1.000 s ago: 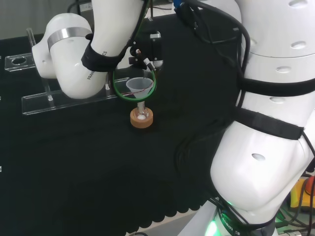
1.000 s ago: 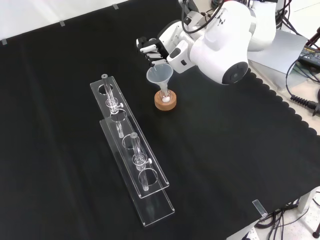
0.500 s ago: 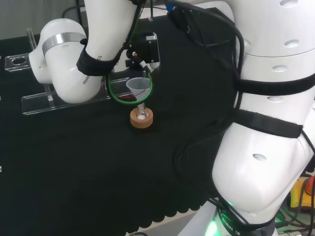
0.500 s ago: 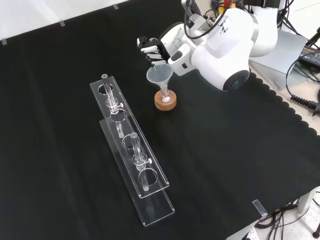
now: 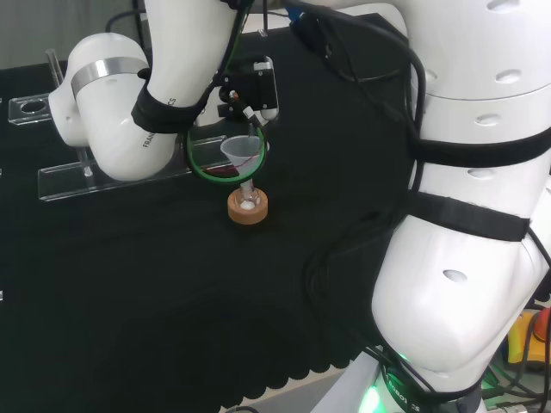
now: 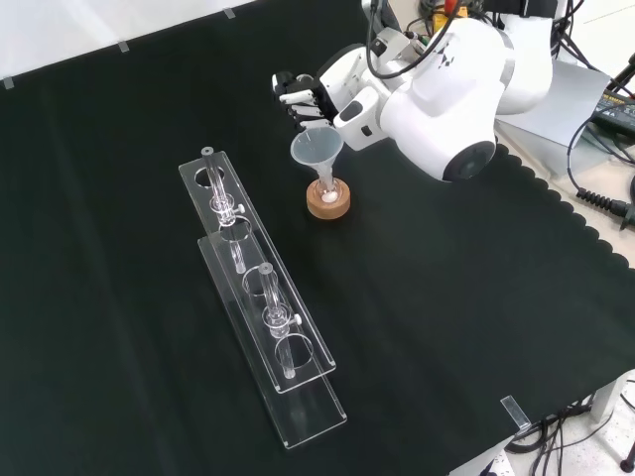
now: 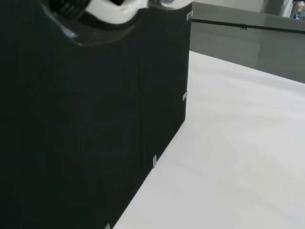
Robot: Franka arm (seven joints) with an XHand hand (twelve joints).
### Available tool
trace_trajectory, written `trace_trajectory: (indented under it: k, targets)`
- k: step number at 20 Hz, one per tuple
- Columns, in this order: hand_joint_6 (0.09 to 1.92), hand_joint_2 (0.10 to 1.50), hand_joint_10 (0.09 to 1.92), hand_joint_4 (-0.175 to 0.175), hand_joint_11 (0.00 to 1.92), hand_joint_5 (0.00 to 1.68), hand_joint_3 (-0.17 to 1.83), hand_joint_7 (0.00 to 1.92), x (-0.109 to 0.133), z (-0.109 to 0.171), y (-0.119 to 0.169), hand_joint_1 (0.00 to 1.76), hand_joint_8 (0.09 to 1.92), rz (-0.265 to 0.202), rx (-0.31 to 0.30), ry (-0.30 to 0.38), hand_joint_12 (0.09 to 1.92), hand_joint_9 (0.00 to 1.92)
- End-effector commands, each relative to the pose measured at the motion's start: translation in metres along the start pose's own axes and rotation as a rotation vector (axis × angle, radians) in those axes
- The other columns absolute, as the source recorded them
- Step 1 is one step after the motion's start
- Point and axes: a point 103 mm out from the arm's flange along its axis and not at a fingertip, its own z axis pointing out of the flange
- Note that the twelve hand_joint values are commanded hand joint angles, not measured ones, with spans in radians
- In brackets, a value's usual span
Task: Pour all the NaCl from the weighing funnel into the round-bottom flask.
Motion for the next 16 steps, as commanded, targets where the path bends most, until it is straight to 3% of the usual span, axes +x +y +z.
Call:
trace_trajectory:
  k: [1,9,16]
  targets:
    - [0.98,0.81,0.31,0.175,0.72,1.07,0.55,1.03,-0.004,0.006,-0.002,1.06,0.53,0.009,0.002,0.092,1.15,1.2]
    - [0.98,0.81,0.31,0.175,0.73,1.07,0.55,1.04,-0.015,0.03,-0.005,1.06,0.52,0.018,-0.034,0.338,1.14,1.21]
    - [0.98,0.81,0.31,0.175,0.74,1.07,0.55,1.04,-0.024,0.056,-0.004,1.06,0.52,0.028,-0.046,0.51,1.14,1.21]
